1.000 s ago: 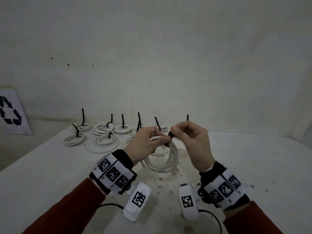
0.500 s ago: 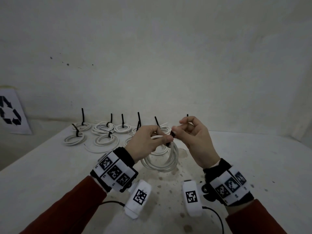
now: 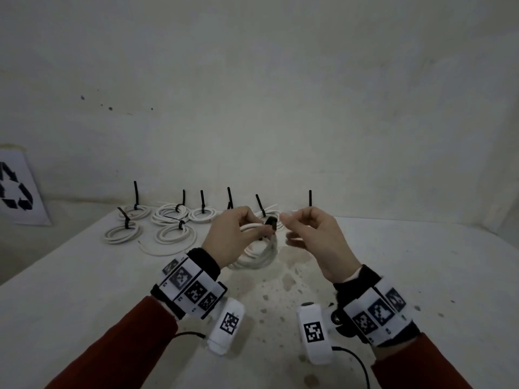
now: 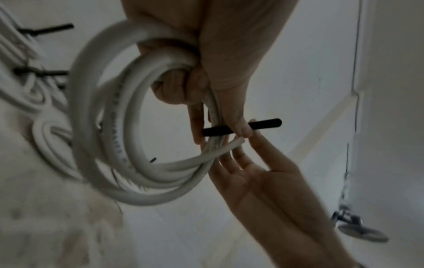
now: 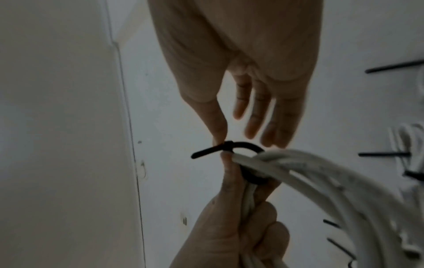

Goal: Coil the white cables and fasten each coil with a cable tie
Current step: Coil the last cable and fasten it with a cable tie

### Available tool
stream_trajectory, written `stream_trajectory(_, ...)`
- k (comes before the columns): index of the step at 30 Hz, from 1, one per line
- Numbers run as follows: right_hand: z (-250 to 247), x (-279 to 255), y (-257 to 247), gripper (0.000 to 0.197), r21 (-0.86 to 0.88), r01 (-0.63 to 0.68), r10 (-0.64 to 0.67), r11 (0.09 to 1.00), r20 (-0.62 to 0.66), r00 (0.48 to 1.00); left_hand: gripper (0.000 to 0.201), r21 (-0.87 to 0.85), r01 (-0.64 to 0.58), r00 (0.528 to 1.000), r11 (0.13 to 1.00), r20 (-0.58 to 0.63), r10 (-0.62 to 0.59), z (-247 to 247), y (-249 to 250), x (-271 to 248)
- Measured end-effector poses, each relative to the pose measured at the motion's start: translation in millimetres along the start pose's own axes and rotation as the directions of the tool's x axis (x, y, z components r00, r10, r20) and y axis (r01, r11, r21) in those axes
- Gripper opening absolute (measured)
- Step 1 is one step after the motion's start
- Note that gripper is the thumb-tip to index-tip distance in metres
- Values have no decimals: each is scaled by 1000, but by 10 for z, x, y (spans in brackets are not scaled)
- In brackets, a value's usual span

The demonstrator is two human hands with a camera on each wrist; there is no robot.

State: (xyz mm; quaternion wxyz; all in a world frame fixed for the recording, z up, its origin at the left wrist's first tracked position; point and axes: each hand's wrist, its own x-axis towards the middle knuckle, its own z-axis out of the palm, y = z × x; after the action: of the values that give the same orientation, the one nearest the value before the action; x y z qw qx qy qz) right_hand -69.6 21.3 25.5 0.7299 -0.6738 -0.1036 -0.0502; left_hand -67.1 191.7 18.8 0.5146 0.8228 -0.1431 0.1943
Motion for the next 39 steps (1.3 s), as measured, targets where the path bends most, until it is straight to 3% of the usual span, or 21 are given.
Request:
stream_trajectory(2, -4, -22, -59, 31, -118, -101, 105, 988, 32, 994, 23, 148, -83, 993, 986, -76, 95, -30, -21, 20)
stream_trajectory(6, 24, -84, -130, 28, -57, -174, 180, 983, 129, 975, 28, 214, -220, 965, 952, -91, 244, -19, 0, -8)
stream_trajectory(13, 35, -89, -125, 7, 166, -320, 279, 933, 228, 933, 22, 185, -242, 958, 953, -113, 265, -29, 20, 9)
stream_trajectory(26, 107, -192, -185, 16, 197, -344, 262, 918, 349, 900, 22, -94, 41, 958, 995, -279, -66, 26, -21, 83)
stream_trajectory(33, 187, -228, -148, 19, 178, -296, 217, 939, 362, 907, 20, -85, 71, 952, 994, -291, -93, -18, -30, 97)
stream_trajectory(36, 194, -225, -128, 16, 202, -293, 209, 934, 358, 910, 19, -186, 131, 954, 974, -242, -175, 16, -44, 129)
stream_trajectory(39, 167, -193, -146, 12, 185, -228, 166, 956, 301, 939, 17, -375, 235, 944, 897, -134, -303, 19, -51, 149)
